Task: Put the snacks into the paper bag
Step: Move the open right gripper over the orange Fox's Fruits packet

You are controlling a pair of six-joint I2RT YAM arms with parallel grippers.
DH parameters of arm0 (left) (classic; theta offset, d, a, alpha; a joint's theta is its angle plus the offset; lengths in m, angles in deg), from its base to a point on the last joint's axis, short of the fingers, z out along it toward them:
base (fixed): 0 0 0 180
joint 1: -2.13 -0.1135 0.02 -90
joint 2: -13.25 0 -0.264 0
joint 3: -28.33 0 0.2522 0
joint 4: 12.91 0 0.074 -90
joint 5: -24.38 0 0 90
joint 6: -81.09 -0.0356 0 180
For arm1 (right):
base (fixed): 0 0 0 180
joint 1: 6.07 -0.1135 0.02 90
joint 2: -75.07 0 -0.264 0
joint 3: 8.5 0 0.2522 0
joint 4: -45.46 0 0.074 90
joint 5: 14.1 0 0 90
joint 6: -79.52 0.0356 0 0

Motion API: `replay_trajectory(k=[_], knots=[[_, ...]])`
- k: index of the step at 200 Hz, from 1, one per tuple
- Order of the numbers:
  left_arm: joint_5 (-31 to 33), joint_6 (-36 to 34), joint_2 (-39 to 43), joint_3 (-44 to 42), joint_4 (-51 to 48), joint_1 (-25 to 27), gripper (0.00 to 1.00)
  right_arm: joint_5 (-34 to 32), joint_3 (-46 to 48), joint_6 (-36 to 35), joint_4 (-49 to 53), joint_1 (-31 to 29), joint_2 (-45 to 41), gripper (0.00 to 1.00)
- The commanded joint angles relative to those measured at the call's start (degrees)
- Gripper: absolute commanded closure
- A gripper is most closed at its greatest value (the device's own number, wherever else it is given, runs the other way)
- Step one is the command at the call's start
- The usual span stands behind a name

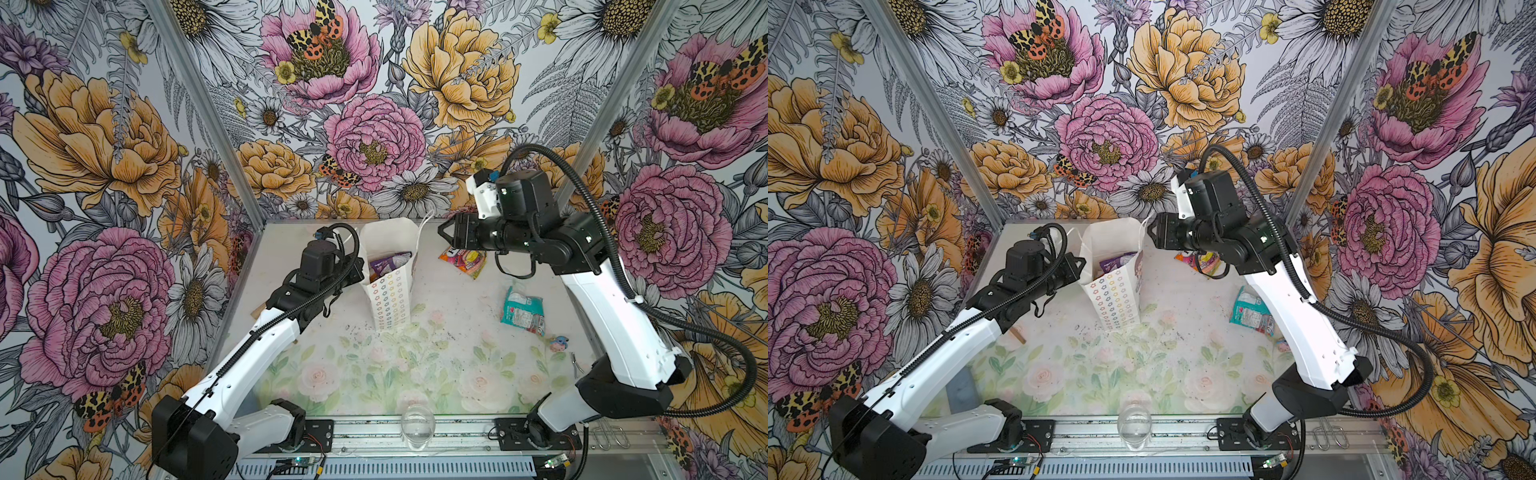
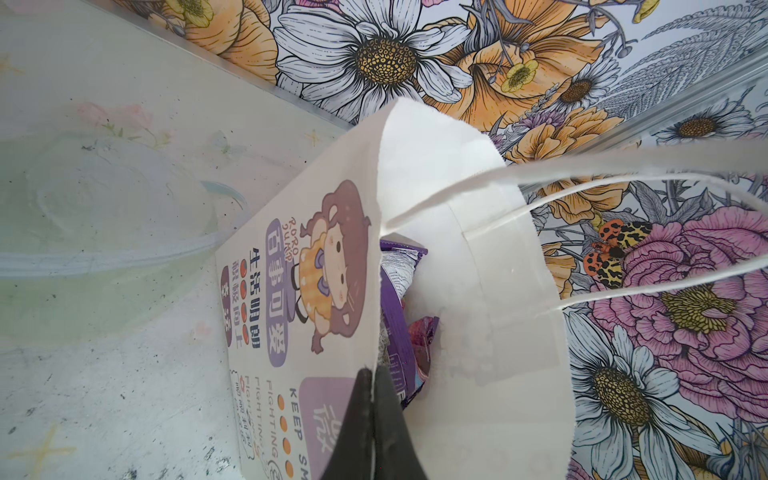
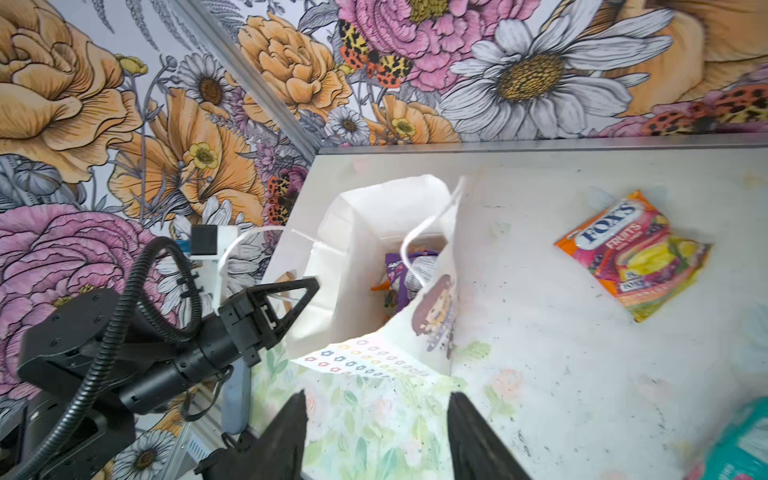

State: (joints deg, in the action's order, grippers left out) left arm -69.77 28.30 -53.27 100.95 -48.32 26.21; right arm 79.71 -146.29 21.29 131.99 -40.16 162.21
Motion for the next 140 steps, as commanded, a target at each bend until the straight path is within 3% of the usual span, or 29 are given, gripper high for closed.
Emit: replay_trajectory(k=[1, 65, 140], knots=[[-0.2, 0.1, 1.7, -0.1, 2.7, -0.9, 1.0, -4.1, 2.4, -2.0, 5.2, 3.0, -3.7, 0.42], [-0.5, 0.4, 1.7, -0.6, 2.5, -1.4, 1.0, -5.3, 9.9, -11.6, 10.1, 11.4, -8.6, 0.32], [0.0, 0.9, 3.2, -1.7, 1.3, -2.3, 1.0, -5.7, 10.8, -17.5, 10.4, 17.5, -1.7, 0.26]])
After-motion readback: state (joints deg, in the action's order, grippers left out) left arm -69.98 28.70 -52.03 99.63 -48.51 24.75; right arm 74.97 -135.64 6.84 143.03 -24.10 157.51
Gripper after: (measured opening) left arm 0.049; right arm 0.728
